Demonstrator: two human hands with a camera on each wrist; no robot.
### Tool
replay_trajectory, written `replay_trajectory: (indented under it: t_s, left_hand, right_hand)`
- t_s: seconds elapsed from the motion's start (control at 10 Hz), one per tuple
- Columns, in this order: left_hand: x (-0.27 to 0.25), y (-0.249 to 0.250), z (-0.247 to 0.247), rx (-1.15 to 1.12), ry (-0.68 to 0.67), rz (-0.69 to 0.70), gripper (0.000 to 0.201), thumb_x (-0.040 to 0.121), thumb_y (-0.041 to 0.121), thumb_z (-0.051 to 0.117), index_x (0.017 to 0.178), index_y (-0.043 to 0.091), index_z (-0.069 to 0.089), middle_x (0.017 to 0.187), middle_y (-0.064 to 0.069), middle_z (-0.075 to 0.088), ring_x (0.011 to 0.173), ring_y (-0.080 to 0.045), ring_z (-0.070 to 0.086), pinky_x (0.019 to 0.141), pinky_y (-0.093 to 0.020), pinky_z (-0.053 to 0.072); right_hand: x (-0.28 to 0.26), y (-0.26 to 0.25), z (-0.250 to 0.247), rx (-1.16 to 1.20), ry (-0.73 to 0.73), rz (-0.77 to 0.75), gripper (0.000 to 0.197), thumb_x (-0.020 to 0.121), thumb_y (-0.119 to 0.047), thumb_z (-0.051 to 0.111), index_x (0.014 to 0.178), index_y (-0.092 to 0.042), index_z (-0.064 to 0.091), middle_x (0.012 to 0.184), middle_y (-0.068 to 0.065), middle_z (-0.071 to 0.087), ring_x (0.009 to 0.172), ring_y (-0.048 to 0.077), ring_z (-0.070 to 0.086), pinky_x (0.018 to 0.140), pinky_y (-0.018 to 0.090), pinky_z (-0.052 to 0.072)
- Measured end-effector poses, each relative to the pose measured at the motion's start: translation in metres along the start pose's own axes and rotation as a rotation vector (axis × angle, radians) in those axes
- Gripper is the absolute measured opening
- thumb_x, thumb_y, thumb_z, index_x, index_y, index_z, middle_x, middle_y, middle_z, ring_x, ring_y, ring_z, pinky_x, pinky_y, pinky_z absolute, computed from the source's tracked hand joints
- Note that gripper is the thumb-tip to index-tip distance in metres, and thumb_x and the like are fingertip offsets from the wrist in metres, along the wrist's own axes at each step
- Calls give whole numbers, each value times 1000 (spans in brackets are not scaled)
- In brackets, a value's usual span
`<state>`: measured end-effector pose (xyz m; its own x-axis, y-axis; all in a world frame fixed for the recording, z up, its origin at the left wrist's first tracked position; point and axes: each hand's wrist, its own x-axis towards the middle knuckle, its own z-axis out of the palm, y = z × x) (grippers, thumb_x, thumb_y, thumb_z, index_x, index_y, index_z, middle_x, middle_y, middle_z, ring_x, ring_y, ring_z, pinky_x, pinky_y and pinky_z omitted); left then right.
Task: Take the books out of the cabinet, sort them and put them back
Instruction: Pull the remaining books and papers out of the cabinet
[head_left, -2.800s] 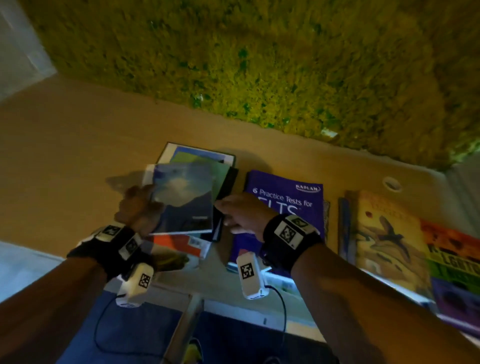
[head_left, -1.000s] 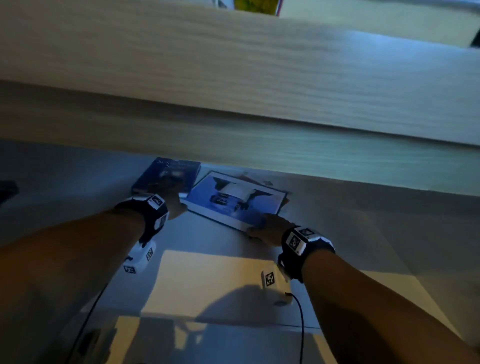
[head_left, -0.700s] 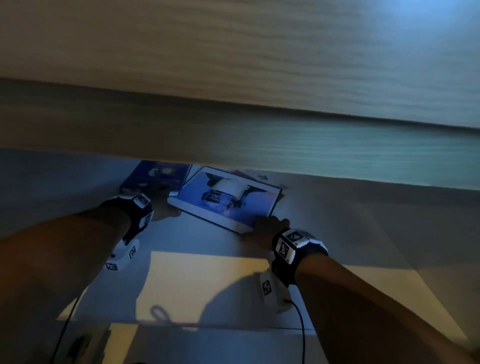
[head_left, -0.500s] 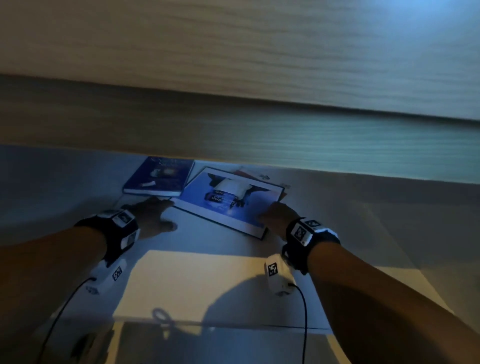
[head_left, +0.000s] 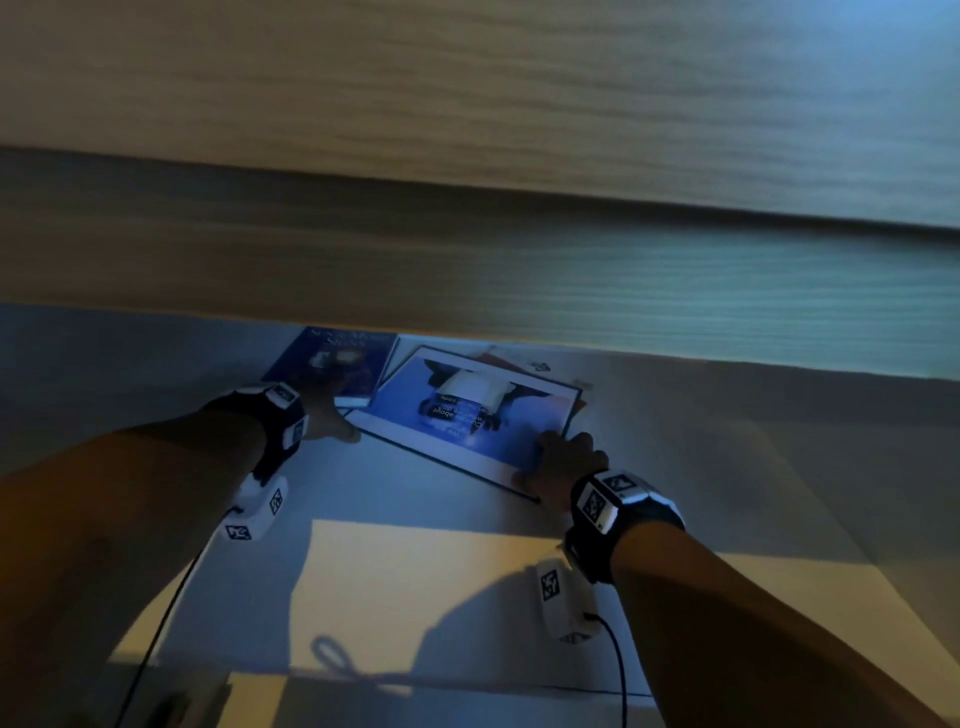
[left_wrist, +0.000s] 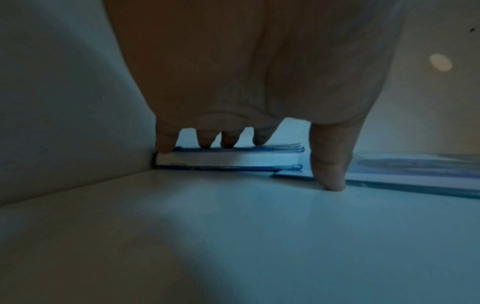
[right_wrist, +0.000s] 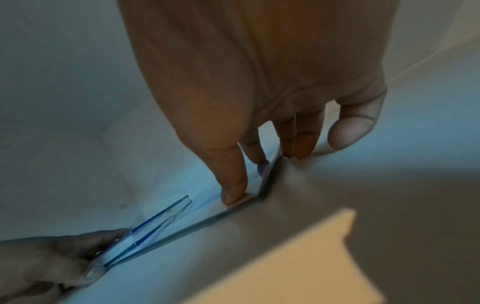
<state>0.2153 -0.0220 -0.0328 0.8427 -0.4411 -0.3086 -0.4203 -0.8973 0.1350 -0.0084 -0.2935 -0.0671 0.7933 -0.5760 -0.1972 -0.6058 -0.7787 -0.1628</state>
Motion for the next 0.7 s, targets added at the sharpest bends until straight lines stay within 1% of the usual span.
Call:
replay_trajectory:
  t_s: [0.1, 0.2, 0.3, 0.4, 0.5, 0.6, 0.7]
  left_hand:
    - [-12, 0, -1, 6, 15, 33, 115, 71, 72, 69, 157, 34, 3, 167, 1, 3, 151, -31, 15, 118, -49, 26]
    - [-30, 4, 2, 49, 34, 50, 106, 77, 68, 68, 156, 38, 5, 166, 1, -2, 151, -32, 11, 118, -48, 24]
    - [-46, 9, 12, 89, 80, 76, 97, 81, 63, 67, 156, 36, 12, 166, 2, -5, 151, -31, 8, 120, -44, 21]
    - [-65, 13, 16, 114, 149, 138, 88, 78, 68, 65, 151, 39, 25, 164, 9, 5, 150, -25, 14, 118, -39, 22]
    - [-75, 10, 17, -5, 216, 164, 98, 58, 82, 54, 146, 43, 34, 162, 12, 20, 146, -21, 30, 114, -37, 31]
    - [-75, 5, 29, -8, 173, 125, 115, 54, 91, 49, 153, 47, 10, 165, 4, 8, 152, -28, 11, 120, -44, 19]
    - [-80, 3, 35, 63, 125, 180, 117, 53, 90, 31, 155, 42, -1, 166, 1, 6, 152, -27, 7, 120, -42, 16]
  right_hand:
    - [1, -1, -1, 12, -1, 4, 78, 90, -58, 62, 151, -21, 32, 143, 20, 36, 130, 44, 43, 105, 46, 41]
    - [6, 0, -1, 27, -11, -2, 80, 88, -56, 64, 152, -22, 30, 141, 19, 36, 129, 43, 43, 104, 47, 40]
    - [5, 2, -2, 26, -25, -11, 82, 86, -55, 64, 152, -22, 28, 141, 18, 36, 129, 44, 43, 103, 48, 41]
    - [6, 3, -3, 30, -42, 9, 83, 85, -54, 63, 152, -21, 27, 143, 19, 35, 130, 45, 43, 103, 49, 41]
    - [10, 1, -12, 115, -91, 15, 80, 85, -51, 62, 150, -14, 36, 151, 19, 39, 134, 43, 45, 108, 48, 42]
    - [17, 2, -24, 307, -22, 15, 56, 100, -35, 59, 142, 0, 50, 147, 21, 51, 133, 36, 53, 103, 37, 45]
    - [19, -3, -27, 360, 41, 1, 55, 105, -33, 52, 146, 3, 45, 151, 20, 49, 134, 33, 53, 98, 34, 42]
